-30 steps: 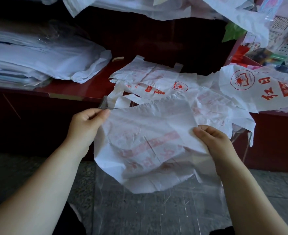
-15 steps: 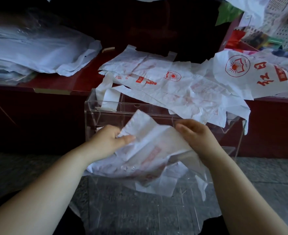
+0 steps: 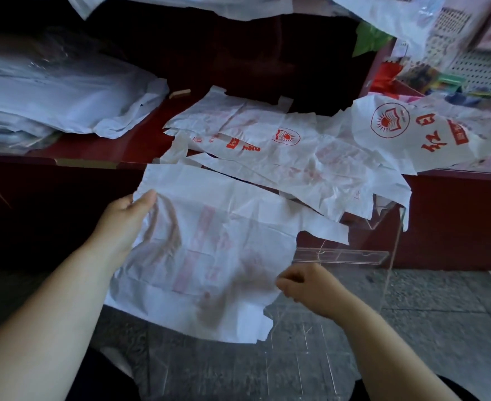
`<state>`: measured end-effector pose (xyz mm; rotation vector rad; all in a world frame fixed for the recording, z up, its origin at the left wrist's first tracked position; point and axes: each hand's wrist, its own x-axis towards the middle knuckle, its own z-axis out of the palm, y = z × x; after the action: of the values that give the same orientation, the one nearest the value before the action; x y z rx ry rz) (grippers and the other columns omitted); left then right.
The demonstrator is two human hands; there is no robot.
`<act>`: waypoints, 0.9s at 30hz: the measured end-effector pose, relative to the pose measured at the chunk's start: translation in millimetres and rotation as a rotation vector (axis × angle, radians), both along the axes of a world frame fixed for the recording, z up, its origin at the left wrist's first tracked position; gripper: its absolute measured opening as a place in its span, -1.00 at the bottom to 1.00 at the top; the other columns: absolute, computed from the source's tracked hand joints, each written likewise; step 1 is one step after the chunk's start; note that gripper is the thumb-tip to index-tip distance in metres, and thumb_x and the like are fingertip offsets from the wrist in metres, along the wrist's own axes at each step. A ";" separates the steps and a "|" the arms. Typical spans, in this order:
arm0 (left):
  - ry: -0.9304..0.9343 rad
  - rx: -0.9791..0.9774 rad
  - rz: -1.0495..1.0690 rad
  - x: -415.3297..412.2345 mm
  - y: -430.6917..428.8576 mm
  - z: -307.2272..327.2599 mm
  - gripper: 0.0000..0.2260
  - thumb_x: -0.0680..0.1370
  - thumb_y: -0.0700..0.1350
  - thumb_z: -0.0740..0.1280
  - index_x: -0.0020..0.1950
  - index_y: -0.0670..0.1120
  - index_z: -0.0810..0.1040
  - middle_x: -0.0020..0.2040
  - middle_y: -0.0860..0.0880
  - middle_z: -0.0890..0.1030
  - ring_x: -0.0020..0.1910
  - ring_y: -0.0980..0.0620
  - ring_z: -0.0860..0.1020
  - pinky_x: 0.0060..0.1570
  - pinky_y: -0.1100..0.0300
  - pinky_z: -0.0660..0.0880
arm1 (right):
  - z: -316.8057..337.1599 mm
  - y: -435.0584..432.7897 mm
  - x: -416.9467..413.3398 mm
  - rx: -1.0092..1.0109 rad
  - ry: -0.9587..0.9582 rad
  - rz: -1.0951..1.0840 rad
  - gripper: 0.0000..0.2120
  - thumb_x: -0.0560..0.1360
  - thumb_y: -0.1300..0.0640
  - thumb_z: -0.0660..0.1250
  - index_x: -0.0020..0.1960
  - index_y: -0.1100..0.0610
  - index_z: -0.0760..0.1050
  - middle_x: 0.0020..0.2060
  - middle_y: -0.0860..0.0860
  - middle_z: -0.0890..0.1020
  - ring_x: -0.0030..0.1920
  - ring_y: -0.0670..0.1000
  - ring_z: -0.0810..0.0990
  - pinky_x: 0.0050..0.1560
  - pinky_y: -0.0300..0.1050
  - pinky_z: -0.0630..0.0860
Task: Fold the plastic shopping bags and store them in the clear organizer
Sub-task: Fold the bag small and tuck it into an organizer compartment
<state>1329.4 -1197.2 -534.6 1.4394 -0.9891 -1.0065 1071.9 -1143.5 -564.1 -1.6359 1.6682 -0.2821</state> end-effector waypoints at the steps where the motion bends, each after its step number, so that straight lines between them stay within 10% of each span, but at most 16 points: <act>1: -0.003 0.011 0.016 -0.5 0.9 1.1 -0.86 0.59 -0.08 0.19 0.05 -0.10 0.47 -0.17 0.07 0.55 -0.12 0.14 0.49 -0.13 0.27 0.37 | -10.6 -2.8 0.4 -0.031 0.004 -0.083 -0.82 0.52 0.11 0.27 0.02 0.17 0.57 -0.26 -0.06 0.55 -0.34 -0.12 0.46 -0.36 -0.38 0.39; 6: 0.045 0.016 -0.001 -1.3 3.1 3.7 -0.76 0.60 -0.07 0.17 0.23 -0.08 0.43 0.01 0.05 0.46 0.07 0.14 0.35 0.06 0.25 0.23 | -23.2 -11.3 8.9 0.057 -0.363 -0.476 -0.70 0.50 0.16 0.31 0.19 0.26 0.47 -0.23 0.02 0.52 -0.32 -0.04 0.42 -0.37 -0.26 0.37; 10: 0.081 0.056 -0.030 1.8 1.8 3.3 -0.85 0.60 -0.05 0.17 0.12 -0.04 0.43 -0.01 0.06 0.51 -0.01 0.15 0.44 0.02 0.42 0.33 | -17.8 -8.9 11.1 0.064 -0.441 -0.446 -0.92 0.50 0.23 0.30 -0.08 0.23 0.53 -0.45 -0.02 0.41 -0.45 -0.10 0.31 -0.56 -0.43 0.25; 13: 0.122 0.109 -0.049 12.0 -2.6 1.8 -0.71 0.57 0.02 0.20 0.18 -0.12 0.49 0.19 -0.04 0.54 0.22 0.02 0.46 0.34 0.12 0.28 | -12.7 -8.7 9.0 0.023 -0.503 -0.423 -0.84 0.51 0.24 0.28 -0.26 0.16 0.50 -0.45 -0.03 0.47 -0.44 -0.10 0.38 -0.45 -0.39 0.34; 21: 0.169 0.430 -0.351 24.7 15.6 -3.1 -0.67 0.56 0.12 0.07 0.03 -0.03 0.54 -0.08 -0.06 0.67 -0.10 -0.02 0.62 -0.08 0.03 0.47 | -0.5 -6.0 -10.0 -0.066 -0.776 -0.518 -0.87 0.56 0.19 0.18 -0.08 0.26 0.42 -0.16 0.17 0.43 -0.13 0.11 0.40 -0.10 0.00 0.35; 27: -0.017 0.579 -0.797 27.0 40.6 -22.6 -0.27 -0.10 0.17 0.62 -0.01 -0.08 0.60 -0.14 -0.06 0.69 -0.19 0.03 0.66 -0.30 0.18 0.58 | 8.7 -1.4 -15.2 -0.025 -0.942 -0.553 -0.84 0.56 0.23 0.16 -0.19 0.19 0.42 -0.34 0.10 0.50 -0.42 0.00 0.50 -0.41 -0.23 0.48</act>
<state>1356.4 -1156.6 -557.2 1.5189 -1.4001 -1.9866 1056.6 -1144.9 -555.4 -0.7731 1.2945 -1.1453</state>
